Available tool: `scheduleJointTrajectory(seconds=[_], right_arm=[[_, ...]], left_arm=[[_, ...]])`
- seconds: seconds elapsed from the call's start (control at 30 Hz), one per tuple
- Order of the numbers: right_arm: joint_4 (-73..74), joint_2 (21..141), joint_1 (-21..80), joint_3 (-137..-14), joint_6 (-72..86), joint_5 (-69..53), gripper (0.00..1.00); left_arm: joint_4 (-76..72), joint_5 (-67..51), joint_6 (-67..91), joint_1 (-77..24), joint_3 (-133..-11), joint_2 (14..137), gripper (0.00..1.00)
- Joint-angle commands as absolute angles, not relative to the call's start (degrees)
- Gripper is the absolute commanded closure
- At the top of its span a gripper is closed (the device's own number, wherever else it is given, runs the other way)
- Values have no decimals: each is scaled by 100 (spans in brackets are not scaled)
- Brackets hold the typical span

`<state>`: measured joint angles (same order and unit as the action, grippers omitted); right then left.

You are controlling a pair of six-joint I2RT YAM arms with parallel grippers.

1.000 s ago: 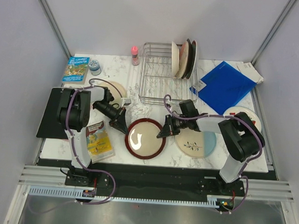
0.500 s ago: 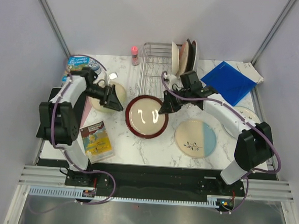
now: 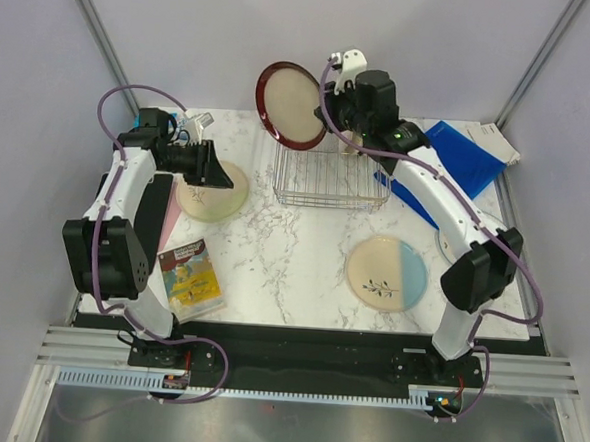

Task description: Load the plates into the dish rack

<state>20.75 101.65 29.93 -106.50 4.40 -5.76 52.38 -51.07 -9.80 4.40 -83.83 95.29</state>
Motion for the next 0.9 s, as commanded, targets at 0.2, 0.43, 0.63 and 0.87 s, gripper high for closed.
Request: scheduleJointTrajectory(seconds=[0.2, 0.43, 0.63, 0.87], right_arm=[[370, 11680, 3612, -12594, -316, 3312, 100], [-535, 12216, 3700, -12735, -747, 4657, 100], [-703, 12559, 3691, -13034, -861, 5202, 100], [-773, 12806, 3683, -13026, -1178, 5809, 100]], left_arm=[[4202, -4790, -97, 413, -7876, 9132, 59], [3850, -4483, 167, 229, -7471, 9009, 61], [3753, -4570, 176, 141, -7374, 9000, 62], [3674, -4702, 272, 114, -7225, 8895, 63]])
